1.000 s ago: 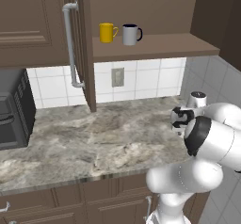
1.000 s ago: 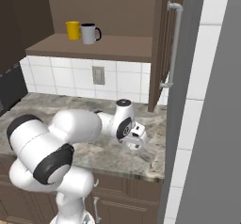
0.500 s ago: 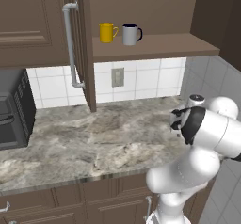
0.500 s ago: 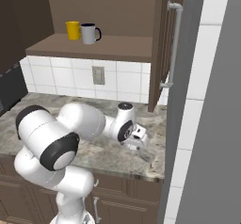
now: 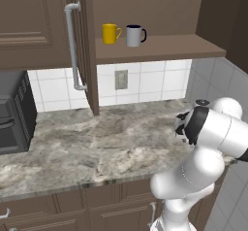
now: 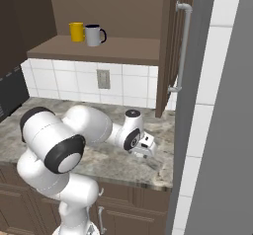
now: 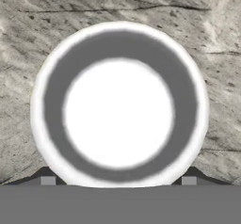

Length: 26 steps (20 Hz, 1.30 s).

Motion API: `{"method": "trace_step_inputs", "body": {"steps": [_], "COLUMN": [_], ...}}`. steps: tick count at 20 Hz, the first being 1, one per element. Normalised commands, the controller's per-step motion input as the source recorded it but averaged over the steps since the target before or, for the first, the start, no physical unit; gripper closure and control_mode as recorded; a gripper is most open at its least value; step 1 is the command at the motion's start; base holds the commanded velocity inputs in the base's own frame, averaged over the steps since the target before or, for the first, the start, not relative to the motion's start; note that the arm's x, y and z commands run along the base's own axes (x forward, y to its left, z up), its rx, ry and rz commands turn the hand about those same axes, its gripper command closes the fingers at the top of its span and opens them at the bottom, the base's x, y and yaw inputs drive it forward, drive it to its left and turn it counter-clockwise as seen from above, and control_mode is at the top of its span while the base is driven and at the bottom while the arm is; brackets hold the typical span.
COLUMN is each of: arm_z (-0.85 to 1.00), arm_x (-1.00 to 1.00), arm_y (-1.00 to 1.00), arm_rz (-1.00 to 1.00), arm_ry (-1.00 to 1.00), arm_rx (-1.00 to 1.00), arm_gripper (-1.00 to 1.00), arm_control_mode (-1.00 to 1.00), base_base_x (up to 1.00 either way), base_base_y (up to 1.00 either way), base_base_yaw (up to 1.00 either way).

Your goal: Pick the mug on the counter and place it in the cabinet with the handle facing the right, like the mugs already inside.

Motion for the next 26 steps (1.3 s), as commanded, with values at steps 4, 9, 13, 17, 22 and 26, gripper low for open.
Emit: {"method": "trace_step_inputs", "body": {"steps": [4,9,13,17,22,26], "arm_z": [0.00,0.13,0.50,0.49,0.39,0.30], "arm_x": [0.00,-0.02,-0.10,-0.06,-0.06,-0.09], "arm_y": [0.00,0.02,0.19,0.26,0.26,0.24], "arm_rz": [0.00,0.00,0.03,0.07,0.08,0.12], "arm_ry": [0.00,-0.02,-0.05,-0.05,-0.05,-0.06], "arm_rx": [0.00,0.01,0.00,0.00,0.00,0.00], "arm_gripper": [1.00,1.00,1.00,1.00,1.00,1.00], "arm_control_mode": [-1.00,-1.00,-1.00,-1.00,-1.00,-1.00], "base_base_x": [0.00,0.00,0.00,0.00,0.00,0.00], "base_base_y": [0.00,0.00,0.00,0.00,0.00,0.00], "base_base_yaw": [0.00,0.00,0.00,0.00,0.00,0.00]}}
